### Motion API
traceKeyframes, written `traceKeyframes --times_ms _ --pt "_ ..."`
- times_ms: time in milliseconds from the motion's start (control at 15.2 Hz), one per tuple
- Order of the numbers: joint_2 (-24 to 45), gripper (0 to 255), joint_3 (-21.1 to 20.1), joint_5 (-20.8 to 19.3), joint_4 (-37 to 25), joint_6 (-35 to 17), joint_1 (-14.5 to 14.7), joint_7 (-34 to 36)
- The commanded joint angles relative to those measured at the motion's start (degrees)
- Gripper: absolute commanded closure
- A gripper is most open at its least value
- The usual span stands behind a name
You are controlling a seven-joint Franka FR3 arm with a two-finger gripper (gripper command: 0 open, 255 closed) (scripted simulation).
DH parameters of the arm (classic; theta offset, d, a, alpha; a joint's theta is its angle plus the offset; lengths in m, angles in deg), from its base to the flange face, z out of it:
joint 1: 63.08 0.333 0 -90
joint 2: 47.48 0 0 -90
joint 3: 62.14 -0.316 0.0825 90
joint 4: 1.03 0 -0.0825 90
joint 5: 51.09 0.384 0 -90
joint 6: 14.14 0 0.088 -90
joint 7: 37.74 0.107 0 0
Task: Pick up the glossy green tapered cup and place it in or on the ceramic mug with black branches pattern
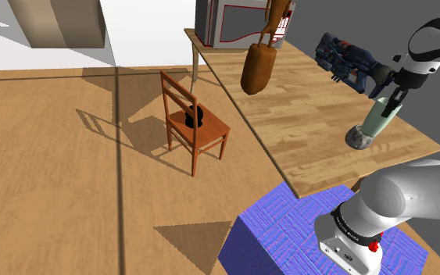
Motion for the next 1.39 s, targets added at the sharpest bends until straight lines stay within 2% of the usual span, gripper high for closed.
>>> traceKeyframes --times_ms 0,132,198,528,792,1320 --pt "0.00 255 0.02 -0.02 0.03 -0.06 -0.01 -0.01" --pt "0.00 255 0.02 -0.02 0.03 -0.06 -0.01 -0.01" --pt "0.00 0 0.03 -0.02 0.03 -0.06 -0.01 -0.01" --pt "0.00 0 0.03 -0.02 0.03 -0.06 -0.01 -0.01" --pt "0.07 0 -2.51 2.10 -6.74 6.83 0.86 -0.55" --pt "0.07 0 -2.51 2.10 -6.74 6.83 0.86 -0.55"
